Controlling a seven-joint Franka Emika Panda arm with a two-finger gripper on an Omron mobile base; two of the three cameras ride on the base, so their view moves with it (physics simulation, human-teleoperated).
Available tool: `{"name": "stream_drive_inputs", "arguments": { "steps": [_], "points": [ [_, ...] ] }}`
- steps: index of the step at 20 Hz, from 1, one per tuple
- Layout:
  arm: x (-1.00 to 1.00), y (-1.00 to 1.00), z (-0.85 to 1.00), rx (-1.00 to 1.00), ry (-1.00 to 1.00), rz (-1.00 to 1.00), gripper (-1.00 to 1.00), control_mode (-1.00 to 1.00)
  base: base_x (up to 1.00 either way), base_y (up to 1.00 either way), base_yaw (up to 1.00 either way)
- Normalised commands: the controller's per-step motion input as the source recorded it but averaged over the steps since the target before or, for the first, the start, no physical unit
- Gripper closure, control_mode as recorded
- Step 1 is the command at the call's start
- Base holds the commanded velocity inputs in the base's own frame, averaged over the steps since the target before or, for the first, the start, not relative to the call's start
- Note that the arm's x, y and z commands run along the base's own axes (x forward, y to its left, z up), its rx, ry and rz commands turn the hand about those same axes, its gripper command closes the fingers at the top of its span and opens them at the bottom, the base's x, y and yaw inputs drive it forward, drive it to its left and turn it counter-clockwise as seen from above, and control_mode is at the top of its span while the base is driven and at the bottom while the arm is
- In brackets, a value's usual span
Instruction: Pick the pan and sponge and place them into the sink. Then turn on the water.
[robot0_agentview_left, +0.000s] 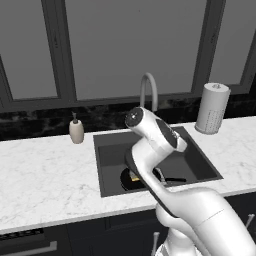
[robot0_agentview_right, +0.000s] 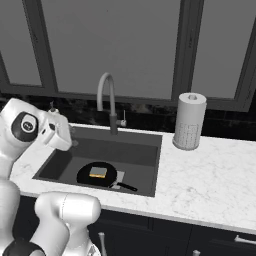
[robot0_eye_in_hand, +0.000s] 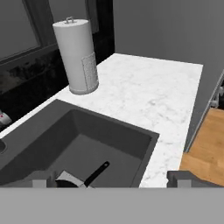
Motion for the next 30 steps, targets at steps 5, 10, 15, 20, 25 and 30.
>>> {"name": "stream_drive_inputs", "arguments": {
  "steps": [5,10,15,20,25,30],
  "points": [
    [-0.12,-0.84,0.08,0.0,-0.17,0.16,-1.0,-1.0,0.0,0.0,0.0],
    [-0.1,-0.62,0.12,-0.05,-0.07,0.22,-1.0,-1.0,0.0,0.0,0.0],
    [0.13,-0.1,0.12,-0.21,-0.01,0.24,-1.0,-1.0,0.0,0.0,0.0],
    [0.06,-0.24,0.04,-0.2,0.0,0.24,-1.0,-1.0,0.0,0.0,0.0],
    [0.03,-0.43,0.0,-0.08,-0.01,0.28,-1.0,-1.0,0.0,0.0,0.0],
    [0.15,-0.31,0.0,0.0,-0.07,0.31,-1.0,-1.0,0.0,0.0,0.0]
  ]
}}
